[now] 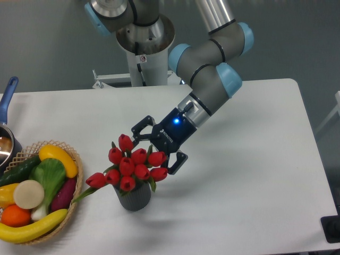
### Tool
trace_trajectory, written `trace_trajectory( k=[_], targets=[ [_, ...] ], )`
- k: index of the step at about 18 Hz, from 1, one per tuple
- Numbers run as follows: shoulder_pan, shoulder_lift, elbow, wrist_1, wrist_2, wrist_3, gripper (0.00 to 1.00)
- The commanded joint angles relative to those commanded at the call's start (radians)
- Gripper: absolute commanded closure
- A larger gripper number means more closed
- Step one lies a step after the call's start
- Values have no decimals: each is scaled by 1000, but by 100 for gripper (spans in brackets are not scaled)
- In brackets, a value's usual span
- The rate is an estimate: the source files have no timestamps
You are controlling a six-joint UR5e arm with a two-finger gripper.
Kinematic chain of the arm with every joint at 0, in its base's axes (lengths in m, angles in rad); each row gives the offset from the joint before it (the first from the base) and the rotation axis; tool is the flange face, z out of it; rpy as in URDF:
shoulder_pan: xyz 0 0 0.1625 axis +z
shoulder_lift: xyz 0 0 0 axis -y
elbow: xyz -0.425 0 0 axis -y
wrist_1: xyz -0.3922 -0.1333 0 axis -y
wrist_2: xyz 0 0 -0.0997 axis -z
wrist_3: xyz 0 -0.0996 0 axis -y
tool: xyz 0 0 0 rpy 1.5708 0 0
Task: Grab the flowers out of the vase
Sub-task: 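Lower the gripper around the tulip stems just below the blooms, then close the gripper on the tulip stems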
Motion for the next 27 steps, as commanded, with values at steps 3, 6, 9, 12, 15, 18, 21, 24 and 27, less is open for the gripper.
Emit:
trace_trajectory(
  k=[3,6,9,12,15,18,21,24,27],
  targets=[
    [-5,-12,5,0,0,0,0],
    [-20,-18,8,12,0,0,0],
    [-34,-34,18,20,0,-2,0],
    [-35,-38,21,20,0,-2,0],
    [-35,-40,29,20,2,-2,5],
    [-35,-46,32,20,2,-2,21],
    [-35,-52,32,20,2,-3,38],
    [-34,-51,32,20,2,-3,47],
    [-32,-46,31,20,0,-8,52]
  ],
)
